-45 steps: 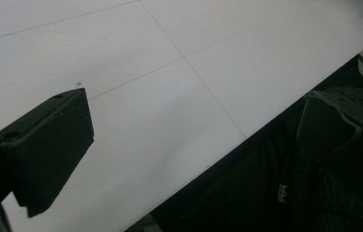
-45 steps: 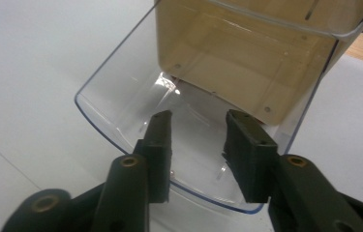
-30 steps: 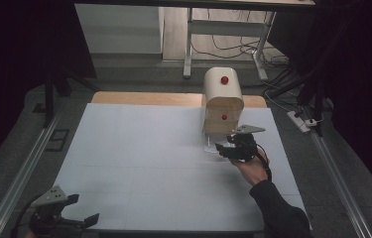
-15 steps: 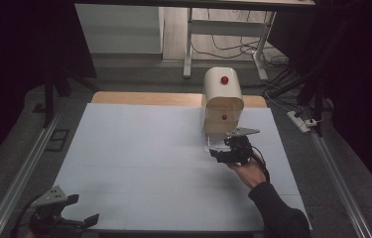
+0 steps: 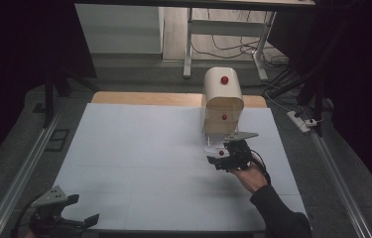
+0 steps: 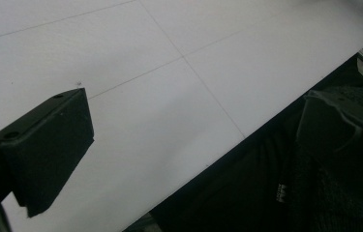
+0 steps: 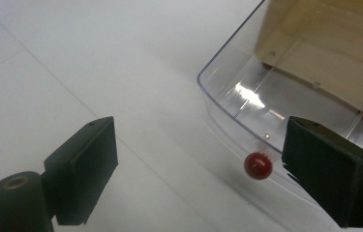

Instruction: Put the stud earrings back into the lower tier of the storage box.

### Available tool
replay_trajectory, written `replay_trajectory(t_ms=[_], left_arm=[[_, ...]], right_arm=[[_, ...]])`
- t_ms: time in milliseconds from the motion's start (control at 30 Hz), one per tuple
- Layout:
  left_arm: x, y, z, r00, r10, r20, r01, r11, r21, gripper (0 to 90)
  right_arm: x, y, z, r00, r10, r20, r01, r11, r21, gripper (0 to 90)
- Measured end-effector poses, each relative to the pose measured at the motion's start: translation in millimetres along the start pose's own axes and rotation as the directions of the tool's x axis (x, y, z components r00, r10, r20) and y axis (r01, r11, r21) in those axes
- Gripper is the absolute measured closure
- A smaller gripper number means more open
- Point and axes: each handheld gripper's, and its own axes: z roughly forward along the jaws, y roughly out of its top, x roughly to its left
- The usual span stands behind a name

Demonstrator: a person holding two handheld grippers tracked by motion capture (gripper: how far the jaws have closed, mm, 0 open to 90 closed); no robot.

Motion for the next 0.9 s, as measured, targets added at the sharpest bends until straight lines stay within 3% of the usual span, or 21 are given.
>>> replay_trajectory(t_ms=[567, 900], left_arm=[[0.7, -0.2, -0.4, 1.0, -0.003, 0.004, 0.003, 1.0, -0.002, 0.0], [1.5, -0.7, -1.2, 0.9999, -0.007, 0.014, 0.007, 0.9999, -0.01, 0.0]], right_arm=[[19.9, -8.4, -11.4, 0.9974, -0.032, -0.064, 0.035, 0.998, 0.049, 1.5], [27.8, -13.3, -20.1, 0.9972, -0.041, -0.063, 0.044, 0.998, 0.05, 0.0]])
